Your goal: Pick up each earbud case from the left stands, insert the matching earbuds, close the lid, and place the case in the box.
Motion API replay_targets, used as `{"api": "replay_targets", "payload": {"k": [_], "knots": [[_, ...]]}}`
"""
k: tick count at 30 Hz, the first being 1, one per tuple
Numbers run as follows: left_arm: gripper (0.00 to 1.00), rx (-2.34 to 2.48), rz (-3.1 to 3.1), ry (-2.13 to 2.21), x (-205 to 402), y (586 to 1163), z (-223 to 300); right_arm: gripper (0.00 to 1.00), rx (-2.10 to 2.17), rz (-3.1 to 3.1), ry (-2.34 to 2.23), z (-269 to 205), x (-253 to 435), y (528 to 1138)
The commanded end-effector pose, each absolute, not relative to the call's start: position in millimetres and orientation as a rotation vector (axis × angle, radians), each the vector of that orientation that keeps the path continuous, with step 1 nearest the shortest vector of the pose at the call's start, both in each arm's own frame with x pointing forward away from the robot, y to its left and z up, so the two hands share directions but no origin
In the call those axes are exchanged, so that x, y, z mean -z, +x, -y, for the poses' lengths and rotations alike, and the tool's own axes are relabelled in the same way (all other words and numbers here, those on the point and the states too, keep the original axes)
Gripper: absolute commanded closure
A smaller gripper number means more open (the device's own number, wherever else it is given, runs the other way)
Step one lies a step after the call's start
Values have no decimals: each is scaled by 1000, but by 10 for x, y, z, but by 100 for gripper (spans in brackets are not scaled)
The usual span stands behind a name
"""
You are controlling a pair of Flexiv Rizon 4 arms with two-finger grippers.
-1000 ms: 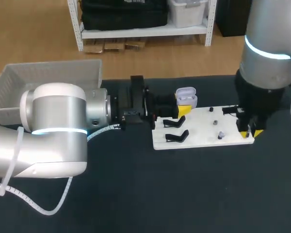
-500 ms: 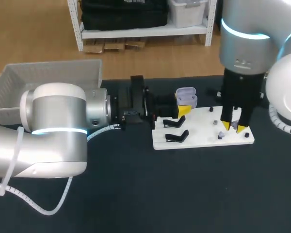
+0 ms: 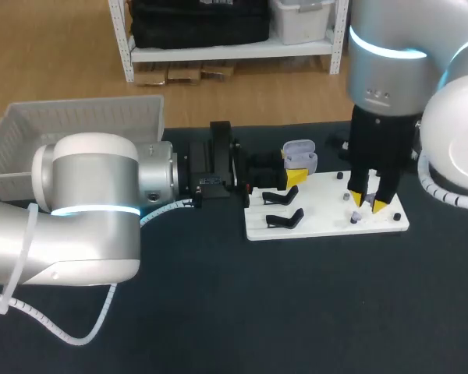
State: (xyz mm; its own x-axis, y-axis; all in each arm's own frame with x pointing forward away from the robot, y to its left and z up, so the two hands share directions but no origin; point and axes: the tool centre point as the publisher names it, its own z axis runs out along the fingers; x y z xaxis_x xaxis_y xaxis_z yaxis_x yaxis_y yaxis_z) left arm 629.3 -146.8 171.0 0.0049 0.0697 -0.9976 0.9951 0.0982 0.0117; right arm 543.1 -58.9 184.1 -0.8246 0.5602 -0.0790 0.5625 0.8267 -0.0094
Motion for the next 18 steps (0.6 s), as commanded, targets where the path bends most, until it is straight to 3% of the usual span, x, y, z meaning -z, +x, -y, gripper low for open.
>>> {"api": "replay_targets", "payload": {"k": [1, 18], "knots": [[100, 1088, -1294, 1178, -1693, 6275, 1478, 100, 84, -2947, 972, 489, -2051, 5465], [100, 1088, -1294, 1178, -1693, 6275, 1478, 100, 68, -2874, 1064, -73, -2527, 5825]]}}
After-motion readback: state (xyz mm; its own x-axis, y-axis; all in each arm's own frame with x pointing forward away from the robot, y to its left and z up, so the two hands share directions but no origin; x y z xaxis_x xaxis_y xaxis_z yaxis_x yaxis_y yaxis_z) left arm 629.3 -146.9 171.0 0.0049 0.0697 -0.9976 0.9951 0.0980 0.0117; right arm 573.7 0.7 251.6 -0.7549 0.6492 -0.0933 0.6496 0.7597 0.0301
